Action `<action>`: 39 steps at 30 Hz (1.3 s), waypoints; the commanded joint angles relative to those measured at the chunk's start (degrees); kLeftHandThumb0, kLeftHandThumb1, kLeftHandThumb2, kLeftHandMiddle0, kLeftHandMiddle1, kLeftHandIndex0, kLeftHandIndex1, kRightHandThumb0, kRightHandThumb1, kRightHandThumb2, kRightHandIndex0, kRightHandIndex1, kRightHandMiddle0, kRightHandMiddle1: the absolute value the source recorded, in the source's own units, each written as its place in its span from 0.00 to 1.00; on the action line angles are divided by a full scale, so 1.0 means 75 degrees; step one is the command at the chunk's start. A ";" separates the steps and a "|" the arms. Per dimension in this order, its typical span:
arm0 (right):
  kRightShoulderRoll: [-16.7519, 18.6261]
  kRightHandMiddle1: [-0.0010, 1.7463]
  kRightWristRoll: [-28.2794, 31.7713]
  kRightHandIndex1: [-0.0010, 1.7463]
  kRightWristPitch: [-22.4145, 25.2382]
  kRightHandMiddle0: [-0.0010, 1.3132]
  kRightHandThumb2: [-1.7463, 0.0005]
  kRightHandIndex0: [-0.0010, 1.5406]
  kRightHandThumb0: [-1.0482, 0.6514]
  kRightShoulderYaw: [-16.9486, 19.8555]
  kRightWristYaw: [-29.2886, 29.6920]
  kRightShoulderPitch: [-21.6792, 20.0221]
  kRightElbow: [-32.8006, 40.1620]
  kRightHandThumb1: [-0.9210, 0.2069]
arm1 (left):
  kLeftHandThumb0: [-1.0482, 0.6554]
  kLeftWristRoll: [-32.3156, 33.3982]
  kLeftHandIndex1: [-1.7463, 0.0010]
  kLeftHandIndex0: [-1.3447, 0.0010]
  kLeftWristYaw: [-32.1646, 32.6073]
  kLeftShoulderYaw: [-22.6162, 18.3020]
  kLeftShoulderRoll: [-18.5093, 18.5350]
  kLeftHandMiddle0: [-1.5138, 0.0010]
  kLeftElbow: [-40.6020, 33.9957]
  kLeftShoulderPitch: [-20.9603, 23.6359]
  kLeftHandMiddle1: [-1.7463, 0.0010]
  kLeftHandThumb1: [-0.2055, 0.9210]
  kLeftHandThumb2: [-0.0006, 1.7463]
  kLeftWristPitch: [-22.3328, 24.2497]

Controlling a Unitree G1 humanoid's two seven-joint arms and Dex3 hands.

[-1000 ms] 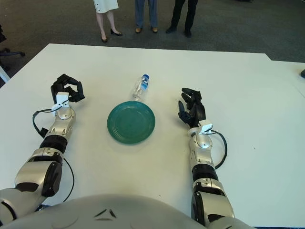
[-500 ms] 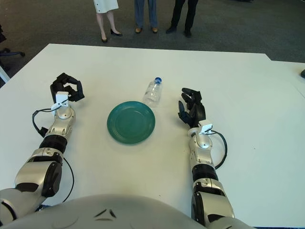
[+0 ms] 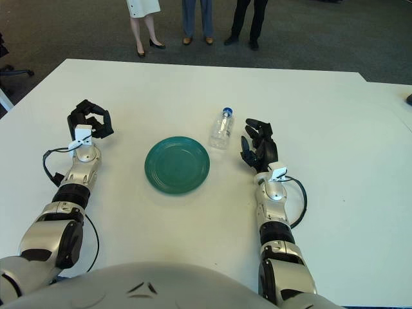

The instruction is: Put the bottle into the plate.

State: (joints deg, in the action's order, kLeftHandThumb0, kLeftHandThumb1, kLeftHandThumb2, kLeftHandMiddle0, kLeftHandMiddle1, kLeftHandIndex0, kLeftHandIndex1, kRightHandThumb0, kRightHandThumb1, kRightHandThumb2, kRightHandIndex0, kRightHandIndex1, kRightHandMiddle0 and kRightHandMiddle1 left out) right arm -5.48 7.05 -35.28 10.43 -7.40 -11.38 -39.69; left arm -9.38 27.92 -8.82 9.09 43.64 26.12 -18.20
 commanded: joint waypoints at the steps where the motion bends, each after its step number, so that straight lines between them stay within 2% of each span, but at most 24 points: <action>1: 0.0255 0.67 -0.0040 0.32 0.0207 0.23 0.64 0.25 0.33 -0.0085 0.0061 0.0415 -0.0240 0.12 | 0.62 0.0046 0.00 0.28 -0.0018 -0.0034 0.0070 0.20 -0.0133 -0.0091 0.00 0.47 0.72 0.0116; 39: 0.0488 0.67 -0.0249 0.32 0.0321 0.23 0.64 0.25 0.33 -0.0337 0.0379 0.0704 0.0254 0.12 | 0.61 0.0181 0.00 0.27 -0.0210 -0.0231 0.0095 0.19 -0.0733 -0.0547 0.00 0.49 0.70 0.0258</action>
State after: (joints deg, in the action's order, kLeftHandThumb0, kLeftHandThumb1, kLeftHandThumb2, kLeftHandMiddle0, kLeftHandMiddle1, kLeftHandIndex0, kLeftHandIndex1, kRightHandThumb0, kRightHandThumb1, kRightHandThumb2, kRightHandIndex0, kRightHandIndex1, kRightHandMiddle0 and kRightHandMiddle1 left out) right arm -3.75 5.44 -34.12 8.52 -4.95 -9.34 -36.15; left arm -8.88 26.68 -10.03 9.57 38.86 23.22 -16.41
